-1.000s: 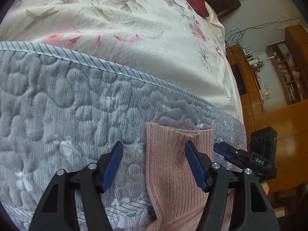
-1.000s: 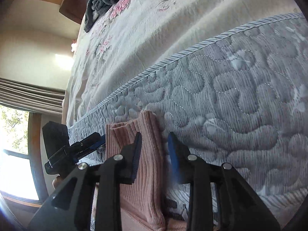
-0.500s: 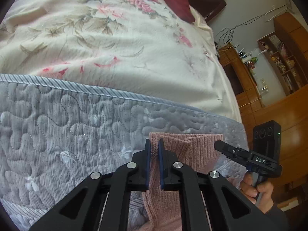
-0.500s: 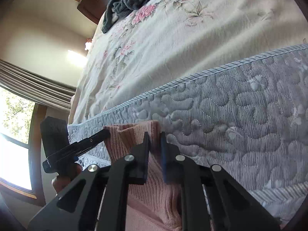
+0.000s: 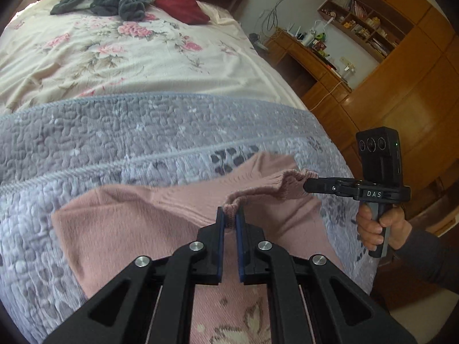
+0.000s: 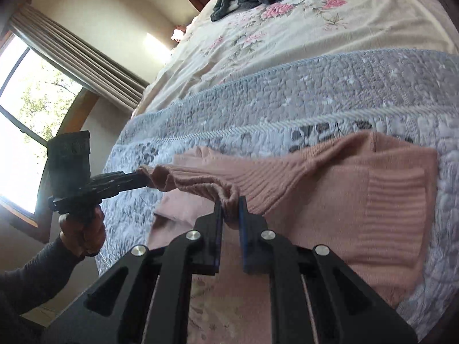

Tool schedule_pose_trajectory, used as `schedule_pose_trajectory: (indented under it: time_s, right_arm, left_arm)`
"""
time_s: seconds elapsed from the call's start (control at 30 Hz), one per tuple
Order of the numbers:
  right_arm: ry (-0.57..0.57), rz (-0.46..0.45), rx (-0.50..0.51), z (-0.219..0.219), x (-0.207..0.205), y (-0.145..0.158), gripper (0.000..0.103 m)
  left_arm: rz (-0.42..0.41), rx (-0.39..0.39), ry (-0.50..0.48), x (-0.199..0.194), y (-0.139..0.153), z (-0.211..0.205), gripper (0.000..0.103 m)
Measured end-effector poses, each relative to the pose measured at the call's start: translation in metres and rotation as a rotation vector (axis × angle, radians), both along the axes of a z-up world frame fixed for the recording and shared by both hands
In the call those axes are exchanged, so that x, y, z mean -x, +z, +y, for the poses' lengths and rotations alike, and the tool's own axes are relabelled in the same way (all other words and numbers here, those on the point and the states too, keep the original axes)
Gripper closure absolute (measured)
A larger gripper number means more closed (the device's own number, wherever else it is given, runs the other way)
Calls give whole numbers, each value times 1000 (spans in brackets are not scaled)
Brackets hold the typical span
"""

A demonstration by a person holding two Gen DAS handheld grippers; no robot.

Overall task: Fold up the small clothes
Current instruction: 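Fold the ribbed hem up toward the collar with both tools and open them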

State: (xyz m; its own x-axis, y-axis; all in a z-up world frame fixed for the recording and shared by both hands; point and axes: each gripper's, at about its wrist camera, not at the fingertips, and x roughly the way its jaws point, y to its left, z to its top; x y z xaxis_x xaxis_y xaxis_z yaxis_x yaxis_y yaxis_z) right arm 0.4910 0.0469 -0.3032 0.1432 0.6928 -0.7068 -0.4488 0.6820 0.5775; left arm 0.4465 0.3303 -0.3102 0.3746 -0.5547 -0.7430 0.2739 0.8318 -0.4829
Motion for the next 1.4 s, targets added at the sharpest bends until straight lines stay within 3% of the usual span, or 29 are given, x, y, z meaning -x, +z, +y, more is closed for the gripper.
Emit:
schedule_pose_trajectory:
  time_s: [0.13,0.2,0.27,0.33,0.37,0.47,0.53,0.57,0.6,0.63,0.7,0.83,1.0,1.07,1.13,1.17,1.27,1.33,1.37,1.4]
  right_arm:
    - [14,132,127,-4,40,-49,87]
    - [-6,159,145,-10,54,-58,85]
    - [-67,199,92,-21,56,-56,82]
    - [-139,245,19,-28,50,-54,72]
    - [-167,274,-9,-29,46,-55,61]
    - [-217,323,-43,-23,37,-63,59]
    - [-220,345,-29,-15,31,-71,65]
    - [-211,349,3,-9,30,-74,80]
    - [-206,331,56,-5,29,-76,95]
    - [-203,298,112,-2,30,-76,96]
    - [-210,246,206,-2,31,-79,103]
    - [-201,263,136,-16,34,-79,98]
    - [-161,212,1,-9,37,-51,93]
    - [-141,241,20,4,33,-60,93]
    - [-145,270,93,14,30,-78,95]
    - [-152,261,136,16,29,-84,102]
    - [-178,284,122,4,33,-89,103]
    - [-171,279,78,-6,42,-74,92]
    - [-168,274,63,-12,49,-65,81]
    - [-165,273,40,-21,57,-55,79]
  left_arm:
    - [187,-40,11,34,-59,-7,95]
    - [240,4,57,46,-73,-1,93]
    - [249,75,119,51,-74,7,83]
    - [254,150,191,48,-74,17,66]
    - [262,191,222,45,-75,21,56]
    - [306,276,303,35,-84,27,55]
    - [355,245,324,27,-92,23,57]
    - [377,210,325,25,-98,19,68]
    - [394,161,321,23,-102,14,89]
    - [406,95,328,23,-106,11,91]
    - [412,53,343,24,-109,10,92]
    - [376,86,319,30,-96,11,92]
    - [223,249,261,39,-57,8,81]
    - [260,245,252,29,-68,0,80]
    - [331,173,262,19,-88,-5,80]
    - [364,120,272,14,-99,-8,80]
    - [397,139,284,15,-110,-3,85]
    - [378,177,291,26,-95,3,73]
    - [357,192,297,35,-86,8,56]
    - [334,204,303,48,-75,14,47]
